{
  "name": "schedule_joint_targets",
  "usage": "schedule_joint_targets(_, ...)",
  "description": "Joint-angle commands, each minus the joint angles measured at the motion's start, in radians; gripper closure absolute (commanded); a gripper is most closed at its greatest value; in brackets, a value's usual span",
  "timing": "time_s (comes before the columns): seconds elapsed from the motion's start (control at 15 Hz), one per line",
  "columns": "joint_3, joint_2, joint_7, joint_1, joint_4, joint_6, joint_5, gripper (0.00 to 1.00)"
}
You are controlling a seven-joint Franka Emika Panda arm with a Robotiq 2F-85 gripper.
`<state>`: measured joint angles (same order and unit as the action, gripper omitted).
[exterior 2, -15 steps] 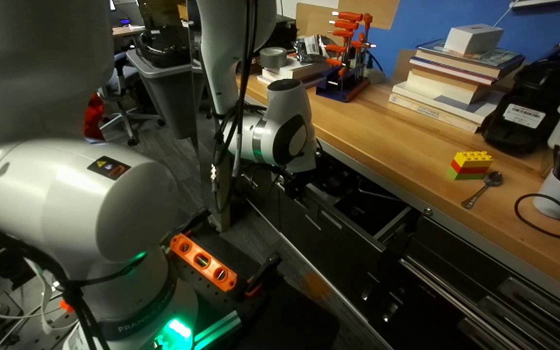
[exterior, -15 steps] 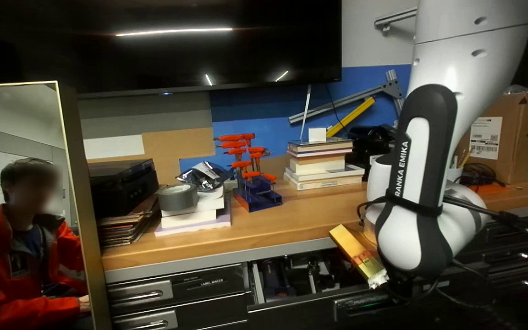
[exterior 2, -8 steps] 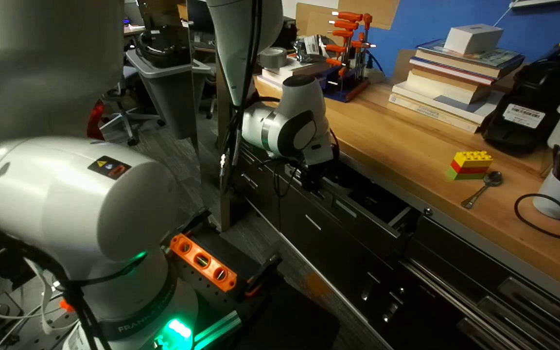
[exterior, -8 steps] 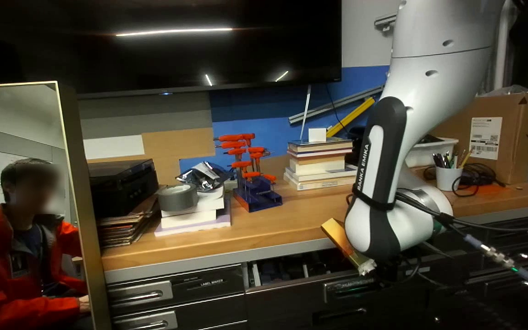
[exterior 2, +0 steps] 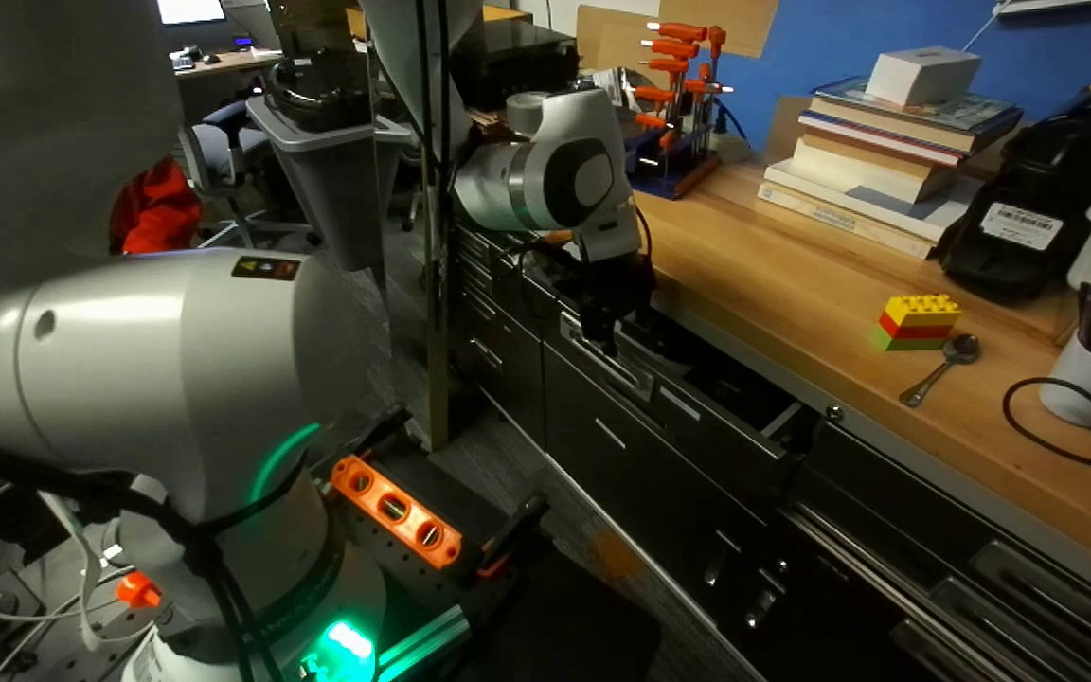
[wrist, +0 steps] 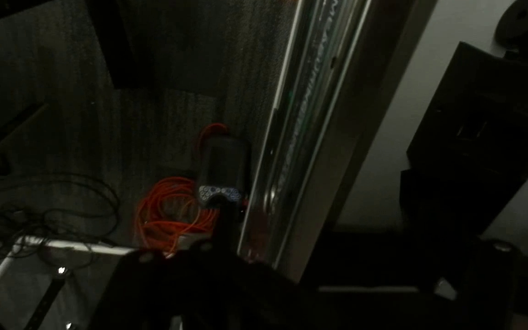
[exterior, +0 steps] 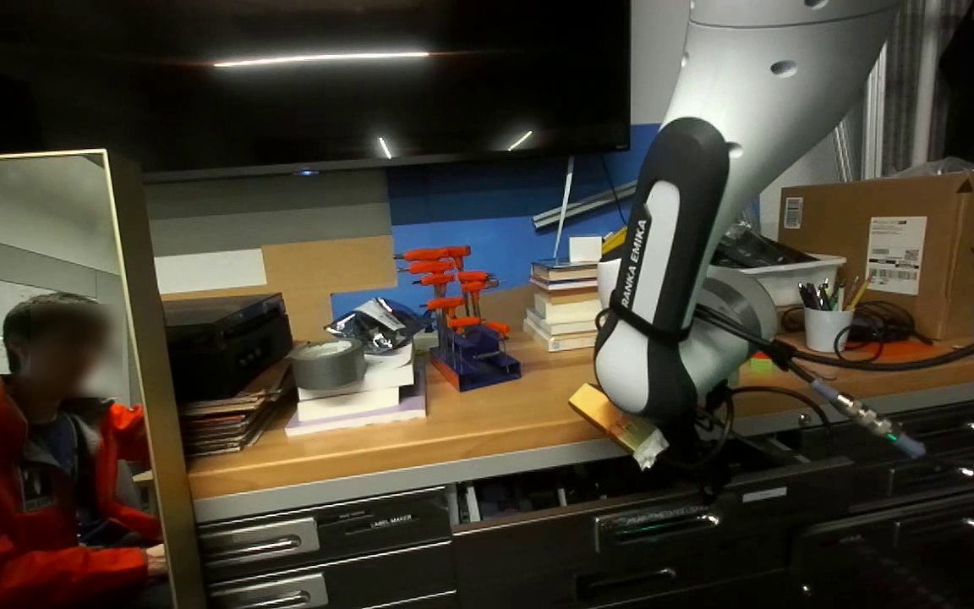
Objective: Pick up the black objects from the countertop, put them in the drawer and close the drawer.
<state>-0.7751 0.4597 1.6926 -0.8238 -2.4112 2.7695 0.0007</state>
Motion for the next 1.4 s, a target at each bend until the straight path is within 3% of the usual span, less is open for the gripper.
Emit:
schedule_joint_targets(0.0, -0.046, -0.097, 0.149, -0.071, 0.026, -0.225, -0.154, 0.00)
schedule_joint_targets(0.2, 0.055, -0.173, 0.229, 0.003, 0.056, -0.451, -0.211, 0.00)
schedule_joint_targets(0.4, 0.226, -0.220, 0.230, 0.157, 0.071, -0.631, -0.171, 0.00)
schedule_joint_targets(0.67, 0.488, -0.206, 0.152, 0.435, 0.084, -0.700, -0.095, 0.00)
schedule_joint_targets(0.8, 0.577, -0.169, 0.093, 0.544, 0.095, -0.703, -0.049, 0.00)
schedule_joint_targets(1.07, 0.667, -0.084, -0.034, 0.679, 0.124, -0.694, 0.035, 0.00)
schedule_joint_targets(1.33, 0.697, 0.007, -0.140, 0.742, 0.156, -0.654, 0.084, 0.00)
